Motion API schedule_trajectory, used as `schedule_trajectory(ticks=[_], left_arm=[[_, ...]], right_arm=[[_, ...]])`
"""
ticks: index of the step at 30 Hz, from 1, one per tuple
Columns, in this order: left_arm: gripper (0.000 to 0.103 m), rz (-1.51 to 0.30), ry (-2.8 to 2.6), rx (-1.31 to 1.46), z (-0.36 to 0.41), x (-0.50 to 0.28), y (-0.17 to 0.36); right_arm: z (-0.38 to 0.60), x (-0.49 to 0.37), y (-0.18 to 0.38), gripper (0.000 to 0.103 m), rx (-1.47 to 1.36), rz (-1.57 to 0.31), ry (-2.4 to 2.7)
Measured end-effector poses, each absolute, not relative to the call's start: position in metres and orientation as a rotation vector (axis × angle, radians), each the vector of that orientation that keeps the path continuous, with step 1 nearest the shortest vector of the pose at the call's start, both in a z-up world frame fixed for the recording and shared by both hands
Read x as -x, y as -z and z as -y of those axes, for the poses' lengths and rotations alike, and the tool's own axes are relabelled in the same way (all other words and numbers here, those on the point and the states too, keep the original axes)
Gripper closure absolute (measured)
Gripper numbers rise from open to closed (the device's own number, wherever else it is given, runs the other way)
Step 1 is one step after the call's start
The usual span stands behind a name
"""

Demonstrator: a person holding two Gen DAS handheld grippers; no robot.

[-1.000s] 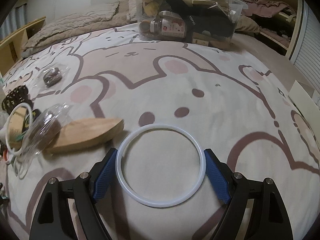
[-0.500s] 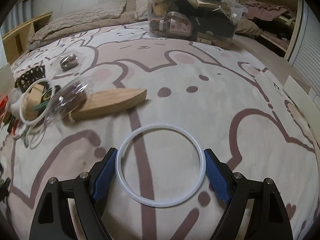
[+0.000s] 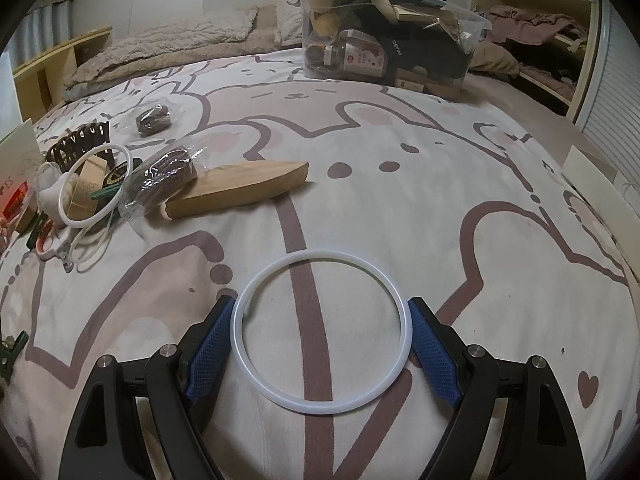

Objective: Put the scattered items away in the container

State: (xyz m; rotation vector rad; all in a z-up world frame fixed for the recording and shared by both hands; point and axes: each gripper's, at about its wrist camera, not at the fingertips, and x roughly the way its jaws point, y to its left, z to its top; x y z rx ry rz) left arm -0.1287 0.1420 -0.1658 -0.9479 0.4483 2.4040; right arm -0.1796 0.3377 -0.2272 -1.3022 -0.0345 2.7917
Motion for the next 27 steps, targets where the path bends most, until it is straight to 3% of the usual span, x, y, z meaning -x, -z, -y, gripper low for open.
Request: schedule_trajectory(ticks=[7,16,27], left_arm=[[0.047,-0.450,-2.331,0.992,-0.163,0.128,0.178],[0.047,-0.441,-2.467,1.062,-0.128,0.141,0.180],[0.047,-0.658,-2.474,1.021,-0.131,0.152,0.193]], right_arm=[[-0.337,0.179,0.227,0.018,1.300,0.033,-2.793],[-0.337,0.179,0.227,0.018,1.299,0.034,-2.793],[-0.337,0.179,0.228,0.018,1.300,0.036,-2.792]])
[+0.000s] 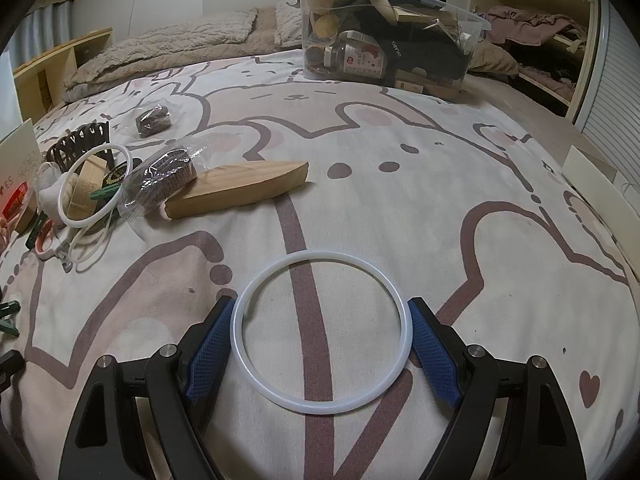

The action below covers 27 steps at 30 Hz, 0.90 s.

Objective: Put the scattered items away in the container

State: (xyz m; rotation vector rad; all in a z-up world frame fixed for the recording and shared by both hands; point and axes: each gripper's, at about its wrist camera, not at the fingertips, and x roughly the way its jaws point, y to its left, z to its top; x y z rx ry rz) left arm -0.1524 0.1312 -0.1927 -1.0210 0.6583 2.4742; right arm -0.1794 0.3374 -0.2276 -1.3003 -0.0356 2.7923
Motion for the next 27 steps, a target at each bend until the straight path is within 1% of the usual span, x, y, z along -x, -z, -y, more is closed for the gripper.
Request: schedule_trajectory(ticks=[2,5,7,11,15,21,24,27], left_arm=[[0.047,-0.660,-2.468,1.032,-0.131,0.156,0.191],[0.048,-0.592,-2.449,1.084,-0.125,0.163,0.189],[0.058,-0.546,-2.435,1.126,-0.120,0.168,0.189],[0.064,-0.464,-2.421,1.181,-0.110,0.175,0.187],[0.064,-0.428,-2.406,1.198,-0.106,0.179,0.187],[0.064,-0.427,-2.339,1.237,-0.105,0.184,0.193],[0.072,-0.390,-2.318,1.246,-0.104,0.185,0.192],[0.072,-0.394,-2.317,1.243,-0.106,0.183,0.191]], right_arm=[[-0.337,0.179,0.228,0.018,1.300,0.036,-2.792],[-0.337,0.179,0.228,0.018,1.299,0.038,-2.792],[-0.338,0.179,0.228,0.018,1.298,0.038,-2.793],[-0.338,0.180,0.227,0.018,1.296,0.037,-2.794],[-0.338,0.181,0.227,0.018,1.294,0.040,-2.794],[-0.338,0.180,0.227,0.018,1.293,0.038,-2.795],[-0.338,0.180,0.227,0.018,1.293,0.039,-2.794],[-0.338,0.180,0.228,0.018,1.293,0.039,-2.795]])
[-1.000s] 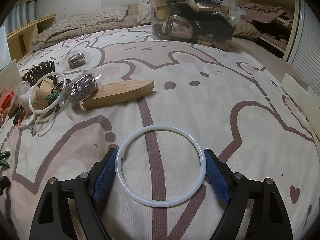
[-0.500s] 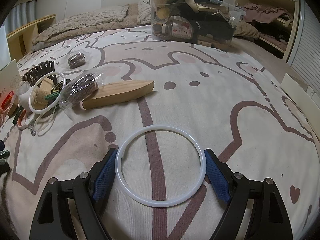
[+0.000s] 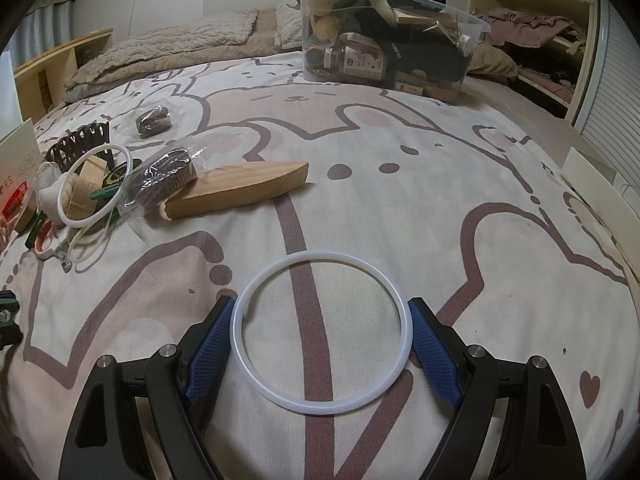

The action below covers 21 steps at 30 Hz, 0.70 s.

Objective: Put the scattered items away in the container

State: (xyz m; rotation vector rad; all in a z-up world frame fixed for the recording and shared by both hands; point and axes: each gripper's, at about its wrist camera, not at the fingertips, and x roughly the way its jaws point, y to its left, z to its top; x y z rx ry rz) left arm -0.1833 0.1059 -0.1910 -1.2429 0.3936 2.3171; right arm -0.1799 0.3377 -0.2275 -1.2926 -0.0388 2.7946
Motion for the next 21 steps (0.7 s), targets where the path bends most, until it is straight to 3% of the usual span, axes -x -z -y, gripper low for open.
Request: schedule_trajectory(ticks=[21], left_arm=[[0.072,-0.279,-2.416,1.176,-0.088,0.168,0.166]], right_arm=[[-0.343,0.176,0.216,0.018,1.267,-0.059,-2.836]])
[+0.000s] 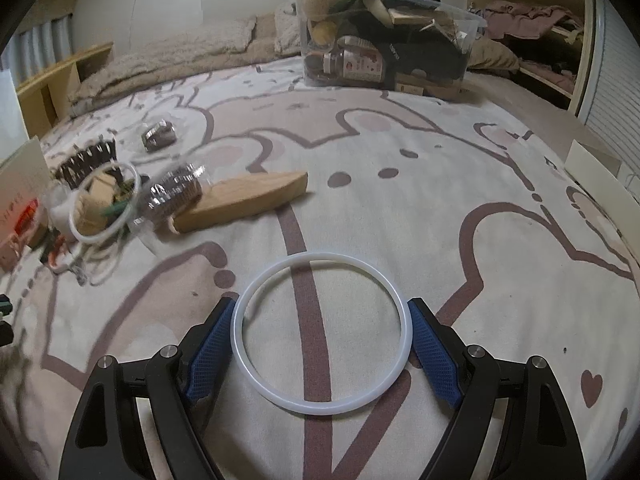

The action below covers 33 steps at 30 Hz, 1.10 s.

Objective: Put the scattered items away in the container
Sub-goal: 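Carry the clothespin and the white ring toward the white cardboard box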

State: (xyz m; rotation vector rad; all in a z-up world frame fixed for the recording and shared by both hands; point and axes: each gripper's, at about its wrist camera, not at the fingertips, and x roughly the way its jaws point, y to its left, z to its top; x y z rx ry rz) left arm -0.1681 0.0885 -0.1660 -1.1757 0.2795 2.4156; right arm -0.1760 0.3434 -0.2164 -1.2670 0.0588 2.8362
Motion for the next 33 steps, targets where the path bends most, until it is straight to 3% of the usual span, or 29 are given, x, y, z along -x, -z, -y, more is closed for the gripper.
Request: schedule_trajectory(ticks=[7,33], left_arm=[[0.072,-0.247,-2.466,1.163,-0.071,0.162,0.157],[0.072,-0.156,-2.623,1.085,-0.011,0.128,0.116]], right_arm=[[-0.338,0.161,0.214,0.018,1.302,-0.120,-2.832],[-0.291,0.107,0.163,0.018,1.284,-0.048,-2.916]])
